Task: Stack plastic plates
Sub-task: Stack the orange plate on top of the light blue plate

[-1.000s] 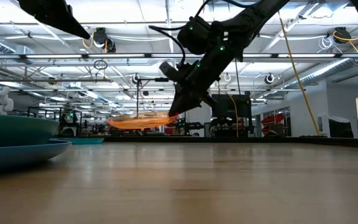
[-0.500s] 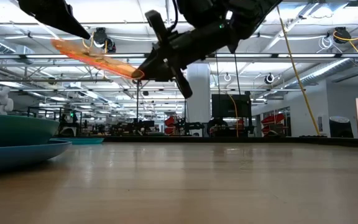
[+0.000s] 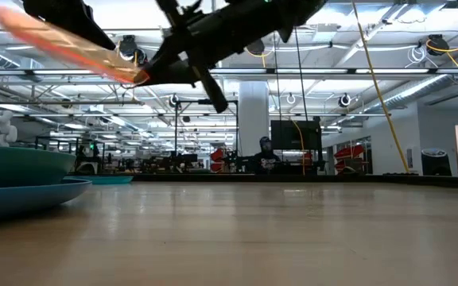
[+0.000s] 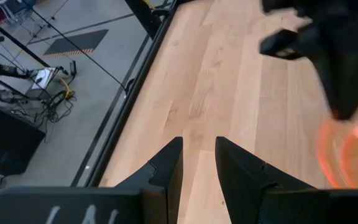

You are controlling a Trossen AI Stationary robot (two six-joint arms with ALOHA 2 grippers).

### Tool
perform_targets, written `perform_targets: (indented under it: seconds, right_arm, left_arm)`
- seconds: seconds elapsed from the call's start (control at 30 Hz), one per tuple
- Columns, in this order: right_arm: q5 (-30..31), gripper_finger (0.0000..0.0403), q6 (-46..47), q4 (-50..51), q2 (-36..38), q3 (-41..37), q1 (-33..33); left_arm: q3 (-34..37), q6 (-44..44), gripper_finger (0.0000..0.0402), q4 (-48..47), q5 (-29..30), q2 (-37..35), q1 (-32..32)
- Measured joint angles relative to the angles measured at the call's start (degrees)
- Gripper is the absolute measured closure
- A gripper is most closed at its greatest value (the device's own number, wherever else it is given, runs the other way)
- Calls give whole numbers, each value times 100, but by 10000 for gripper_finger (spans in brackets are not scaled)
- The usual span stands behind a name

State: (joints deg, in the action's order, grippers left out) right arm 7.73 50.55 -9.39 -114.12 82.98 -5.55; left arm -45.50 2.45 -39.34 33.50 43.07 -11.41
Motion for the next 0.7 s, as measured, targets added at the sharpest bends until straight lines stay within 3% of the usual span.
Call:
perform_targets:
  seconds: [0.3, 0.7]
  right_arm:
    - [-21, 403, 122, 782, -1159, 1726, -340]
    - [-40, 403, 278, 2750, -2557, 4150, -606]
  left_arm:
    - [0, -308, 300, -346, -81, -2, -302]
    - [0, -353, 300, -192, -88, -13, -816]
